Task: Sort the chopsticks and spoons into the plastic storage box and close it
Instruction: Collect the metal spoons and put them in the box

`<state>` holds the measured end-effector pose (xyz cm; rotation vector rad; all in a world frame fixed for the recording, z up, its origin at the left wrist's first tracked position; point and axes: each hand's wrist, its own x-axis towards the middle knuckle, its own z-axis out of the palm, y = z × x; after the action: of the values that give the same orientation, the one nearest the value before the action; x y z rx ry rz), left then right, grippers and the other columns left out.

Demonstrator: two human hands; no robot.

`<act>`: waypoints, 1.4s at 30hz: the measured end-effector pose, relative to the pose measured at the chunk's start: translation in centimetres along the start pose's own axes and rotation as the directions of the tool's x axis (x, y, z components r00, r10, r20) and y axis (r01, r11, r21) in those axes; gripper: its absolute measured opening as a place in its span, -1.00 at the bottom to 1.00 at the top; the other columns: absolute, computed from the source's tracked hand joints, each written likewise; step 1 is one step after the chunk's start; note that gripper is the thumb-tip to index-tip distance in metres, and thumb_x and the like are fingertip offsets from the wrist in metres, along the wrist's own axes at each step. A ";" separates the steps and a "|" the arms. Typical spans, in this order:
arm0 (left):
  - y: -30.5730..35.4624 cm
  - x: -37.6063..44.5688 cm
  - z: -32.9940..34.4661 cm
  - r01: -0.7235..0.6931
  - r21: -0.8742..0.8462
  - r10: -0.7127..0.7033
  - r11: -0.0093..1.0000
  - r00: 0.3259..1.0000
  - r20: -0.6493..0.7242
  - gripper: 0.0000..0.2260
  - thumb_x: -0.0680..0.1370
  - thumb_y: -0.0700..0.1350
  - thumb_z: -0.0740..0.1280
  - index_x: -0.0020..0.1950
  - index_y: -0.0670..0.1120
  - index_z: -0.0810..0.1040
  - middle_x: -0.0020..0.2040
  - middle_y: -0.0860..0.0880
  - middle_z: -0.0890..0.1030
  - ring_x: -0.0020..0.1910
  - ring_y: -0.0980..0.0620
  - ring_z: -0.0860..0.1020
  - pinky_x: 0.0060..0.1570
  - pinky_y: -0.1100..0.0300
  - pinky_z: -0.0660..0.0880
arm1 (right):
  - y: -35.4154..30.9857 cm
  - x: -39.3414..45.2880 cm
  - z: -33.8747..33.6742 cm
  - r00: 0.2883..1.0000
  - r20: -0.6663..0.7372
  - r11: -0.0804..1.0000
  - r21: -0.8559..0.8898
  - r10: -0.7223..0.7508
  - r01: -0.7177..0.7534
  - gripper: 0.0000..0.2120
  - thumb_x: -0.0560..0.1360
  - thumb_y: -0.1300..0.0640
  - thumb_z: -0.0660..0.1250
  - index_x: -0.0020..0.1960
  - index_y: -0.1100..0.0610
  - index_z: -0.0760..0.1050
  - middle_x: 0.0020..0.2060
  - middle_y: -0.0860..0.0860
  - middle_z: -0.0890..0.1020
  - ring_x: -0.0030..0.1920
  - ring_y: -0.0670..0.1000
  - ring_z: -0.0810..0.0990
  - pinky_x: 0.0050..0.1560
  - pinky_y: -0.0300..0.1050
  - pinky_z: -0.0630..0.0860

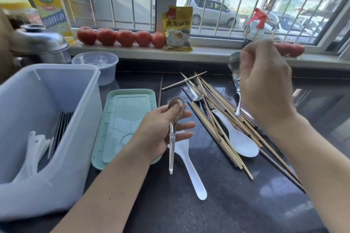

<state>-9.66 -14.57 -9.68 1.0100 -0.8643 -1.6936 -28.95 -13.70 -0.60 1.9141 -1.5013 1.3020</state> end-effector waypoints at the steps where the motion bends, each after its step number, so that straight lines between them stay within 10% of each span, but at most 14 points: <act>1: -0.1 0.1 0.0 -0.018 -0.015 0.018 1.000 1.000 -0.016 -0.78 0.63 -0.08 0.37 0.13 -0.22 0.65 -0.01 -0.15 0.74 -0.12 -0.14 0.74 -0.24 0.00 0.68 | -1.5 -0.3 0.0 0.999 0.038 1.000 0.026 0.002 -0.003 -0.87 0.68 0.14 0.20 0.03 0.18 0.46 -0.17 -0.04 0.56 -0.23 -0.07 0.48 -0.16 -0.36 0.40; 5: -0.4 0.4 0.3 -0.146 0.001 0.146 0.989 0.984 -0.098 -0.79 0.65 -0.11 0.36 0.14 -0.24 0.64 -0.01 -0.17 0.74 -0.06 -0.16 0.74 -0.11 -0.05 0.69 | -5.1 -1.2 1.1 0.974 0.225 0.996 0.076 0.033 -0.052 -0.87 0.63 0.10 0.26 0.01 0.14 0.54 -0.21 -0.02 0.64 -0.18 0.09 0.60 -0.06 0.09 0.53; 15: -0.3 0.0 0.3 -0.143 0.043 0.142 0.989 0.990 0.027 -0.81 0.67 -0.12 0.33 0.06 -0.18 0.70 -0.15 -0.08 0.69 -0.22 -0.03 0.67 -0.22 0.07 0.62 | -5.1 -2.2 6.0 0.856 0.469 0.955 0.081 0.217 -0.286 -0.78 0.54 0.23 0.23 0.11 0.03 0.56 -0.41 -0.14 0.42 -0.23 0.00 0.48 -0.20 -0.11 0.30; 20: -0.5 0.0 0.6 -0.129 0.106 0.115 0.986 0.985 0.128 -0.79 0.71 -0.22 0.19 0.05 -0.15 0.62 -0.23 -0.06 0.58 -0.32 0.05 0.56 -0.34 0.25 0.47 | -5.0 -1.9 6.7 0.793 0.513 0.871 0.160 0.329 -0.464 -0.87 0.57 0.08 0.29 -0.06 0.01 0.61 -0.36 -0.07 0.59 -0.36 0.00 0.63 -0.18 0.05 0.64; 29: 0.1 -0.1 0.3 -0.055 -0.105 0.074 0.993 0.981 0.180 -0.80 0.55 -0.27 0.11 0.03 -0.22 0.51 -0.26 -0.15 0.50 -0.33 -0.04 0.47 -0.31 0.10 0.38 | -4.1 -2.7 6.9 0.777 0.569 0.857 0.225 0.271 -0.464 -0.83 0.60 0.07 0.27 -0.03 0.00 0.64 -0.29 -0.11 0.64 -0.18 -0.03 0.64 -0.01 0.05 0.62; 37: -1.0 0.1 1.4 -0.221 0.107 0.233 0.969 0.965 -0.118 -0.62 0.75 0.06 0.09 -0.05 -0.08 0.59 -0.47 0.00 0.45 -0.52 0.08 0.35 -0.50 0.22 0.31 | -4.2 -3.5 7.9 0.738 0.627 0.795 0.304 0.248 -0.525 -0.70 0.50 0.23 0.30 0.18 0.02 0.60 -0.22 -0.11 0.63 -0.10 -0.01 0.66 0.03 0.06 0.65; 42: -0.9 1.6 0.1 -0.227 0.077 0.237 0.971 0.861 -0.449 -0.67 0.75 0.08 0.06 0.03 -0.08 0.51 -0.27 -0.03 0.47 -0.48 0.09 0.37 -0.55 0.23 0.34 | -4.6 -5.5 5.2 0.786 0.606 0.831 0.370 0.123 -0.415 -0.80 0.57 0.13 0.36 0.20 0.01 0.55 -0.02 -0.12 0.60 0.00 -0.15 0.59 0.12 -0.14 0.55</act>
<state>-10.43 -15.84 -10.81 1.2030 -0.6599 -1.1741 -22.52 -12.94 -6.74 2.6666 -1.9388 1.4173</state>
